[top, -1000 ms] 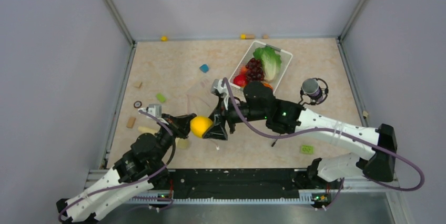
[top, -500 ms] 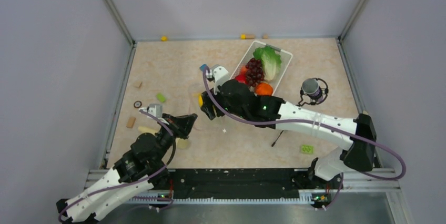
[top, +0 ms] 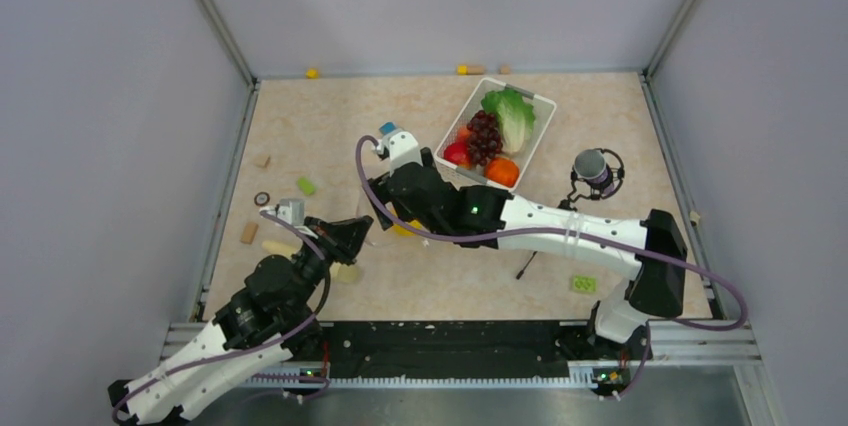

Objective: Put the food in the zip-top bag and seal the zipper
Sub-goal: Place the fake fruit in the zipper food storage bag.

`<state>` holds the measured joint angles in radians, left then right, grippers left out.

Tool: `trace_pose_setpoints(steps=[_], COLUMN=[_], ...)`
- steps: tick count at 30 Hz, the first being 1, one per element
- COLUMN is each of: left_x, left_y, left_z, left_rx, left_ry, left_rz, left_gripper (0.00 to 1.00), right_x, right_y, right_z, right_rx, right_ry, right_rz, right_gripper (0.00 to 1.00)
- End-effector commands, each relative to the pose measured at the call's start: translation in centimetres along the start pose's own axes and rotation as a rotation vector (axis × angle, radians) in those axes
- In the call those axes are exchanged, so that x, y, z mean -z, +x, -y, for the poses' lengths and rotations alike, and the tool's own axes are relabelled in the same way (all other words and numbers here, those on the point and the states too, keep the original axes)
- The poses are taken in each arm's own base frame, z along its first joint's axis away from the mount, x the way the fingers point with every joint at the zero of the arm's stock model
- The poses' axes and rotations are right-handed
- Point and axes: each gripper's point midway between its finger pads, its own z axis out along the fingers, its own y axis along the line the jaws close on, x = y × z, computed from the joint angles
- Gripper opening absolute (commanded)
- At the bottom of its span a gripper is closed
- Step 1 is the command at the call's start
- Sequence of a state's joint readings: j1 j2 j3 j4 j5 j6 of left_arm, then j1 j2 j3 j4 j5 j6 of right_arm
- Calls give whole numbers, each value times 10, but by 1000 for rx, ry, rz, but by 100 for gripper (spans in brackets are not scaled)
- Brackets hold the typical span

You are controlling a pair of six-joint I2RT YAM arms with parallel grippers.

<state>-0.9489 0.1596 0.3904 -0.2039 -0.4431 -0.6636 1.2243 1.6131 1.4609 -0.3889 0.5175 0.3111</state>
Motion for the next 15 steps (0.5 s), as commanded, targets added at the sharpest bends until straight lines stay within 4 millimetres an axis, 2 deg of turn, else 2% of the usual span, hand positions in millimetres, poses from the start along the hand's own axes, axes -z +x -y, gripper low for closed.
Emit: trace_pose_setpoints(steps=[1, 8, 15], left_x=[4, 5, 5], left_y=[-24, -25, -25], left_z=[10, 6, 4], left_rx=[48, 60, 63], left_ry=[23, -1, -9], left_rz=[73, 79, 78], left_gripper=[0, 0, 0], right_x=[15, 27, 59], right_y=[-28, -33, -48], right_z=[-13, -26, -23], right_rx=[-31, -32, -55], right_ry=[-59, -167, -259], right_rz=[75, 104, 198], right_gripper=[85, 87, 92])
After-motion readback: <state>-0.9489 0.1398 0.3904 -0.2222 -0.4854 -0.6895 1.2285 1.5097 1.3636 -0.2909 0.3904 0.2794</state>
